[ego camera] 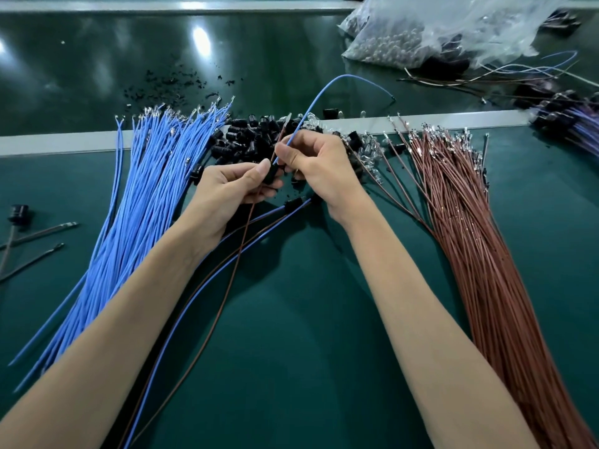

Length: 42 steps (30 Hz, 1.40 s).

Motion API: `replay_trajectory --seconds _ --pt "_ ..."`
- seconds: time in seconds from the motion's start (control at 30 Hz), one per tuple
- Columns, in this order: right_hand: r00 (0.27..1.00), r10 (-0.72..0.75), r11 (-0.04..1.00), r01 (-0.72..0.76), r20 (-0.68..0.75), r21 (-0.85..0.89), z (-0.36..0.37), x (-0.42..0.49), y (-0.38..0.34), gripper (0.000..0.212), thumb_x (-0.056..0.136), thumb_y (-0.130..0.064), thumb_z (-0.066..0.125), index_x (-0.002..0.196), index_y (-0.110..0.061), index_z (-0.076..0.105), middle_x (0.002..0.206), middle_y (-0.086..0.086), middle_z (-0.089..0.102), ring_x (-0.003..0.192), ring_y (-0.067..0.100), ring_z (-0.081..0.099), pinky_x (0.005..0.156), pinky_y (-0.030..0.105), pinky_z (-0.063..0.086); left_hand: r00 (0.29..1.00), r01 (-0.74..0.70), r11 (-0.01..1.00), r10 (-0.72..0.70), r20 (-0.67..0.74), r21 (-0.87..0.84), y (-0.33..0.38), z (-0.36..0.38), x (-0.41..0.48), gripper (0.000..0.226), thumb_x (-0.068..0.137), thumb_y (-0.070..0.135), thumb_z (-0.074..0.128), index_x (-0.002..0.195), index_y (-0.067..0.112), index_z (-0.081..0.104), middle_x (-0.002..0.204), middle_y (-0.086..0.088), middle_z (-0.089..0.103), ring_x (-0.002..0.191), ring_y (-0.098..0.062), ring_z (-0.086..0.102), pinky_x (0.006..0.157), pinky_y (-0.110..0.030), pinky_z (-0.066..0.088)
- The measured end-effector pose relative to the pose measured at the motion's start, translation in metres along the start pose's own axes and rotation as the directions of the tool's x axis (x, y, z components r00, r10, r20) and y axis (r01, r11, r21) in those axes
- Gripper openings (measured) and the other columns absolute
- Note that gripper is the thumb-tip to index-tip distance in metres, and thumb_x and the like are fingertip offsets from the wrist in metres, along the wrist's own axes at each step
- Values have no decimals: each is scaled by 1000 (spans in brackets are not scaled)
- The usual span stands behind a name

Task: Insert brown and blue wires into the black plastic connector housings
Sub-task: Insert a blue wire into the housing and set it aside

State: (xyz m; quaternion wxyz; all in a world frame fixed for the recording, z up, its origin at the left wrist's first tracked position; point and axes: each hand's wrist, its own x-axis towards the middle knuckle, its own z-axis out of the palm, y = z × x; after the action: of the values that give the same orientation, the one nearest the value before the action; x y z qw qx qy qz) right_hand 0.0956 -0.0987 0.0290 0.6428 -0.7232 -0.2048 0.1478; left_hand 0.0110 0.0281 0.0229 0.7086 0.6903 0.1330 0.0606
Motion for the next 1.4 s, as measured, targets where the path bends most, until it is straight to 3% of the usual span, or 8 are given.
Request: replay_trajectory --seconds 0.17,0.33,0.5,0.63,0.77,0.9,1.03,1.4 --pt "999 22 999 -21 39 -35 1 0 1 19 87 -11 68 71 -19 61 63 -6 58 55 0 49 55 11 40 1000 1 1000 -1 -8 -2 -1 -2 0 19 95 19 53 88 12 70 74 4 73 68 -5 65 67 -13 50" --pt "1000 9 993 -7 15 -120 -7 4 0 16 87 -17 69 73 -21 63 65 -5 58 63 7 50 64 22 42 1000 0 1000 0 -13 2 -1 -1 1 19 95 19 54 88 11 70 75 4 73 68 -5 65 67 -13 51" --pt "998 -4 986 14 58 -166 -2 3 0 17 86 -17 70 71 -22 63 66 -5 59 62 7 50 62 20 43 1000 4 1000 -4 -15 11 -2 -2 2 18 94 19 55 88 13 70 75 3 73 69 -6 65 69 -14 51" --pt "1000 -6 988 7 6 -152 -4 4 1 12 85 -18 72 74 -16 66 66 -1 59 64 11 49 65 28 44 1000 0 1000 0 -10 21 -2 -2 1 19 93 22 57 86 13 71 76 3 73 71 -6 65 69 -14 52" --pt "999 2 983 8 54 -183 -3 3 -1 14 85 -17 71 72 -19 64 64 -5 59 58 5 50 61 19 43 1000 -1 999 2 -6 34 -3 -2 0 17 93 19 57 87 12 71 74 3 73 71 -7 64 71 -15 51" --pt "1000 -17 985 13 -19 -173 -4 4 -1 12 83 -19 73 74 -14 67 64 -2 59 62 11 50 66 30 46 1000 -14 999 15 -24 46 -3 2 0 16 93 19 58 86 12 71 73 4 72 68 -5 62 68 -13 50" --pt "999 31 985 -26 27 -171 -3 3 0 17 85 -19 71 70 -19 64 59 -9 57 60 7 51 63 23 44 1000 -10 1000 10 -19 26 -3 3 0 12 90 18 61 87 12 72 72 4 71 67 -5 61 69 -13 50" --pt "999 -40 972 35 -18 -232 -7 2 -1 11 84 -16 72 75 -13 66 65 -3 57 64 12 48 66 29 43 998 -22 1000 22 -60 12 -5 4 1 8 86 21 67 86 16 72 71 5 71 67 -5 61 71 -14 51"
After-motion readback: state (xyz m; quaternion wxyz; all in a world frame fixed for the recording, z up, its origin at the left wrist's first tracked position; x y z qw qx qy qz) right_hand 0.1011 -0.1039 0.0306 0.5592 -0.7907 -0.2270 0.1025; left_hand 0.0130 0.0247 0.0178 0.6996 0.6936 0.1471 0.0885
